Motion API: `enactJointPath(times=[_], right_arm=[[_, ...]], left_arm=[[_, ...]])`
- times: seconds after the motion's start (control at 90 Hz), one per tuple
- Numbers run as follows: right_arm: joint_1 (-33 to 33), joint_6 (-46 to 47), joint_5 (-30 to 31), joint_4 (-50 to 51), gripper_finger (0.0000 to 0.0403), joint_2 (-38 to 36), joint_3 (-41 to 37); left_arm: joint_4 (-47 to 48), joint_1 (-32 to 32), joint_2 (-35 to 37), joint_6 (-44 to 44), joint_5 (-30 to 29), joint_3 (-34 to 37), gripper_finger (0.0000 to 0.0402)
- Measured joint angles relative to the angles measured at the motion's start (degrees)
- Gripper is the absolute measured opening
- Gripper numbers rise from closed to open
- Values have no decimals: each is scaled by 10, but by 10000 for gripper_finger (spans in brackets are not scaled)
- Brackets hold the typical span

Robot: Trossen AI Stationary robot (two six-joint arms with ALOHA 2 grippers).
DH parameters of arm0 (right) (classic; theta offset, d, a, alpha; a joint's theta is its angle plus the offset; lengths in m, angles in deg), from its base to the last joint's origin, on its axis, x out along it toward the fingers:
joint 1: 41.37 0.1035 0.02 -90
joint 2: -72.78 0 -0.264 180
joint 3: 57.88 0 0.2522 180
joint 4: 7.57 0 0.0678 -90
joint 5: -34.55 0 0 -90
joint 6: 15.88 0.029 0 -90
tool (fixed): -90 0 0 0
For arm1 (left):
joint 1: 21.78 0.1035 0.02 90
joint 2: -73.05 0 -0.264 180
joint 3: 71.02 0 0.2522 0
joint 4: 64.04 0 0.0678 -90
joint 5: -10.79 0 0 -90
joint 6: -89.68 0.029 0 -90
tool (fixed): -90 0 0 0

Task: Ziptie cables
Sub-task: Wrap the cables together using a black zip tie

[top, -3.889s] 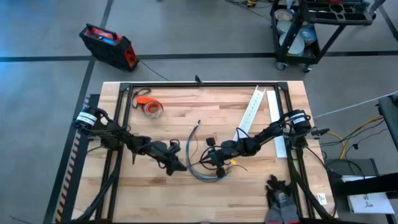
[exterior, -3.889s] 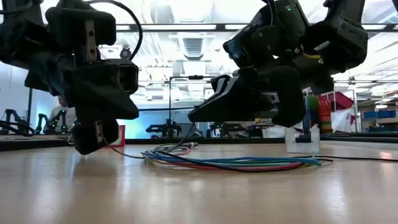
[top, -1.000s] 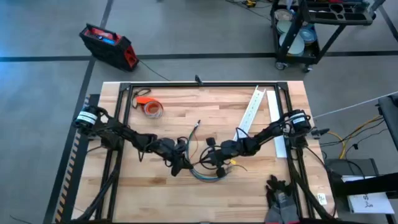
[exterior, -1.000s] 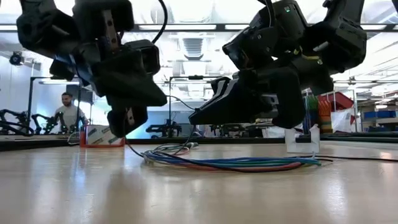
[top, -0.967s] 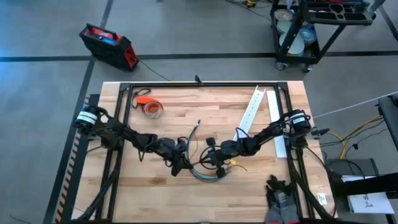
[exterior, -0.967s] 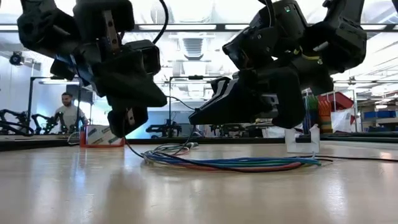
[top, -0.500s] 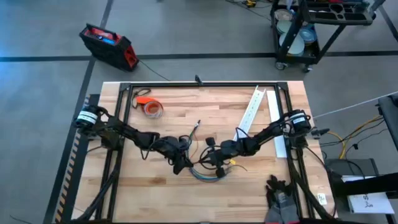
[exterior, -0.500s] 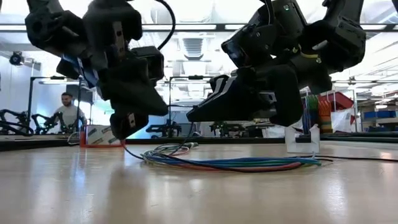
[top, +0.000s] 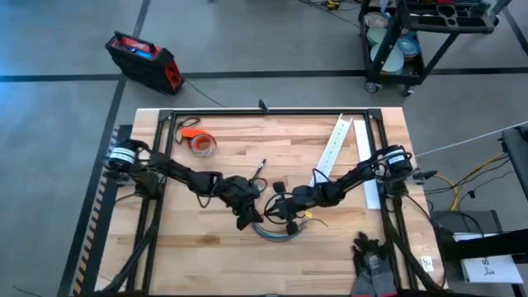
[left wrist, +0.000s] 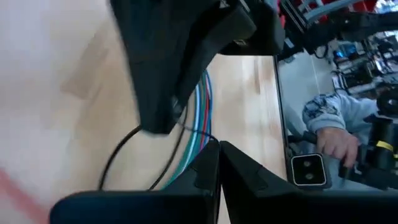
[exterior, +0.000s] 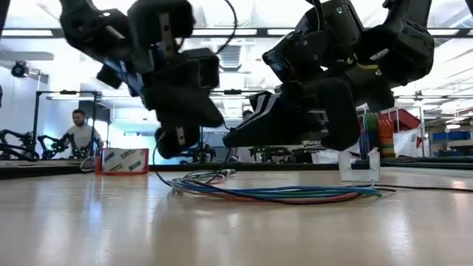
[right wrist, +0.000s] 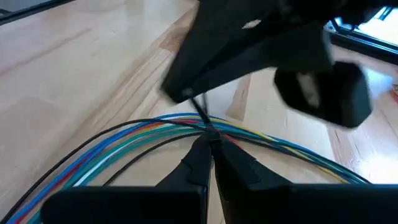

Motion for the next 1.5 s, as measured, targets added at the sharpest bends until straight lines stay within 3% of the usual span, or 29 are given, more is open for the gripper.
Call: enactJointPath(times=[0.189, 0.522, 1.5], right_arm=[[1, 0, -2, 3, 0, 0, 0], [12, -21, -1, 6, 0, 0, -1], [16, -29, -15, 6, 0, 0, 3]], left_arm=[[11, 3, -36, 5, 40, -40, 0], [86, 4, -15, 18, 30, -35, 0], [44, 21, -20, 35, 43, -31, 0]])
